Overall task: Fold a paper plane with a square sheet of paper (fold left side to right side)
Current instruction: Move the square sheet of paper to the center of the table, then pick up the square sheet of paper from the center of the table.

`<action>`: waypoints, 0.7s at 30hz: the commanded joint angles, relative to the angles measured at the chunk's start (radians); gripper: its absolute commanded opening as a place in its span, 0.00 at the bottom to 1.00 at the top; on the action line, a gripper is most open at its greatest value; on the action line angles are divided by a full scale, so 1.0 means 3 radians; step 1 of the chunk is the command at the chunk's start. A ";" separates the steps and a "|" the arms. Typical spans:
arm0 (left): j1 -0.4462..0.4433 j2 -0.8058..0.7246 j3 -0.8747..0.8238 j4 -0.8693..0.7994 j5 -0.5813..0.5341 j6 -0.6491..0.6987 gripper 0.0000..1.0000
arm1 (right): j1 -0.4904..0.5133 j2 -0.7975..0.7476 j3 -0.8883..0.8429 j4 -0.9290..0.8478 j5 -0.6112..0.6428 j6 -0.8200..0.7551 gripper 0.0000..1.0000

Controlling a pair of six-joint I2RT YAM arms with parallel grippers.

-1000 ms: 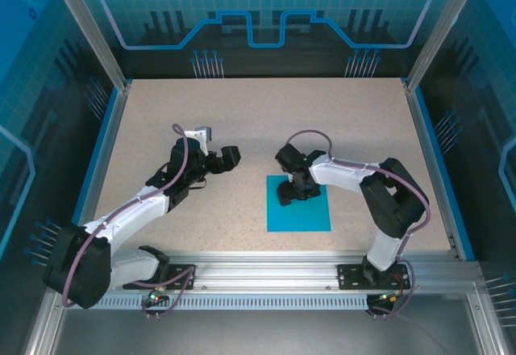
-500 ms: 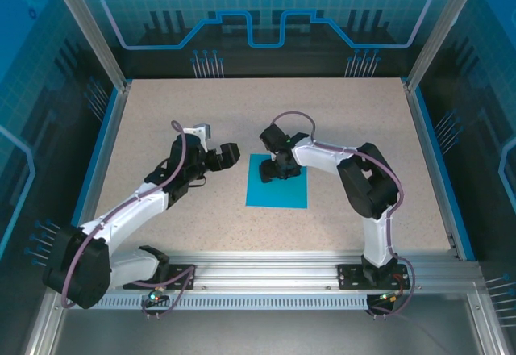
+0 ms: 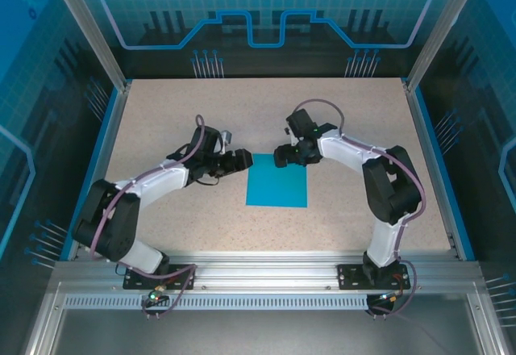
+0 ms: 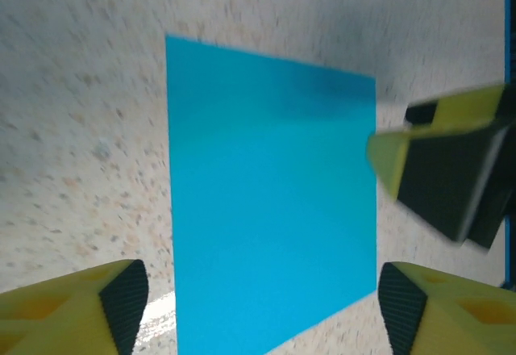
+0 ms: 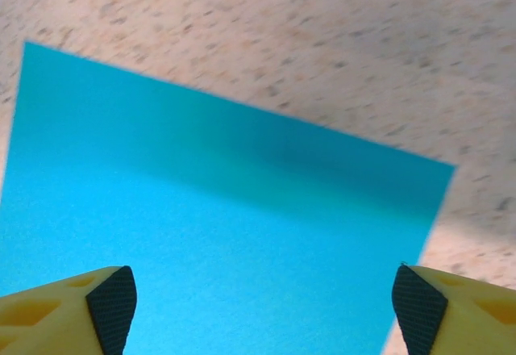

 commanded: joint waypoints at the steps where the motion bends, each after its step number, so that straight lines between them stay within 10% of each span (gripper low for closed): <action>1: -0.0050 0.0179 0.0133 -0.0087 0.0540 -0.0113 0.76 | -0.0081 0.0103 -0.0024 -0.0030 0.0001 -0.0138 0.90; 21: -0.0289 0.0921 0.0509 -0.0672 0.0582 0.0017 0.66 | -0.0024 0.0367 0.0006 -0.0044 -0.0225 -0.0110 0.99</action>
